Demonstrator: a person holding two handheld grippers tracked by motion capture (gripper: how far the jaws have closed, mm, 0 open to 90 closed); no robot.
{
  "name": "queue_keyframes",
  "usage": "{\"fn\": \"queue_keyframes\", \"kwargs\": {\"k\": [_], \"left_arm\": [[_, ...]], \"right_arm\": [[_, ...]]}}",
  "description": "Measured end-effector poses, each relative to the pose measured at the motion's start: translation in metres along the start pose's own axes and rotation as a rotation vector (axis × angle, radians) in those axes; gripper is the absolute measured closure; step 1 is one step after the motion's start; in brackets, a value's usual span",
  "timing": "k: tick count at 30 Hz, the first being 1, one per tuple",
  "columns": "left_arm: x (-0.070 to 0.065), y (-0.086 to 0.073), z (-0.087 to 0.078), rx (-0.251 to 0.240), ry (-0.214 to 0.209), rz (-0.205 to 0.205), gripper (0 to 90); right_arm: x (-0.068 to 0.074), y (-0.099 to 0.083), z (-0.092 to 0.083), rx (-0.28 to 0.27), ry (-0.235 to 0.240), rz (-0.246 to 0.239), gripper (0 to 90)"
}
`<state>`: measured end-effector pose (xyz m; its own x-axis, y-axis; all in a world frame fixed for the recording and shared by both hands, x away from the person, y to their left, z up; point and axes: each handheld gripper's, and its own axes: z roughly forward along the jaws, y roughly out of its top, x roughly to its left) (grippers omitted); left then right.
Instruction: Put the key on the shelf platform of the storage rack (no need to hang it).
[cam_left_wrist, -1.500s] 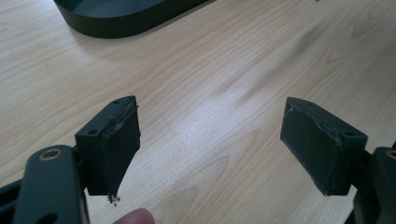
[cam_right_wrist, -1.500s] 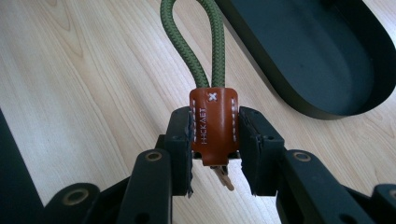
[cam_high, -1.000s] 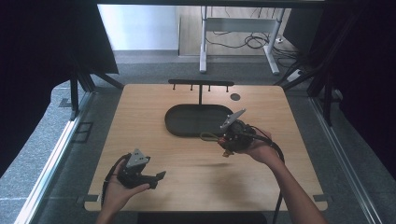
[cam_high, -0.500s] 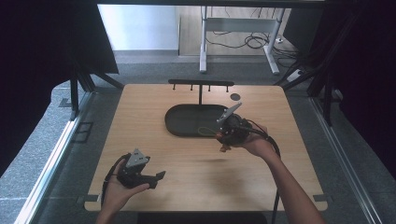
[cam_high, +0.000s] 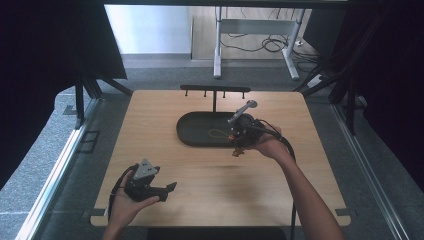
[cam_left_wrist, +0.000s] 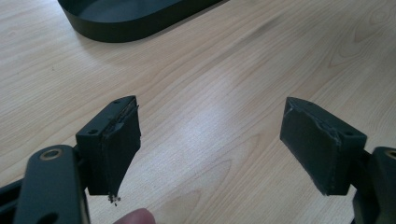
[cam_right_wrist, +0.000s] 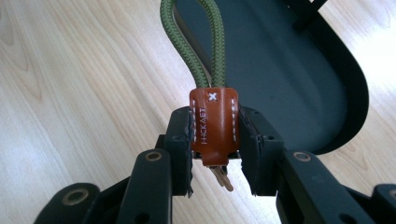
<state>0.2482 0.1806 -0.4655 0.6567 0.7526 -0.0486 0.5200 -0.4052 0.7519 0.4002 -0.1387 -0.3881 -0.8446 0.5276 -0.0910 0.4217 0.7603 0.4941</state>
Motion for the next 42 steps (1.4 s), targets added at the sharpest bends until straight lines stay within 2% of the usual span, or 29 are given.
{"fn": "queue_keyframes", "kwargs": {"k": [28,42], "left_arm": [[0.001,0.0,-0.002,-0.007,-0.012,-0.005,20.5],[0.001,0.0,-0.003,-0.002,-0.011,0.0,20.5]], "right_arm": [[-0.028,0.025,0.015,0.054,-0.018,0.029,66.8],[-0.042,0.04,0.016,0.055,-0.034,0.044,66.7]]}}
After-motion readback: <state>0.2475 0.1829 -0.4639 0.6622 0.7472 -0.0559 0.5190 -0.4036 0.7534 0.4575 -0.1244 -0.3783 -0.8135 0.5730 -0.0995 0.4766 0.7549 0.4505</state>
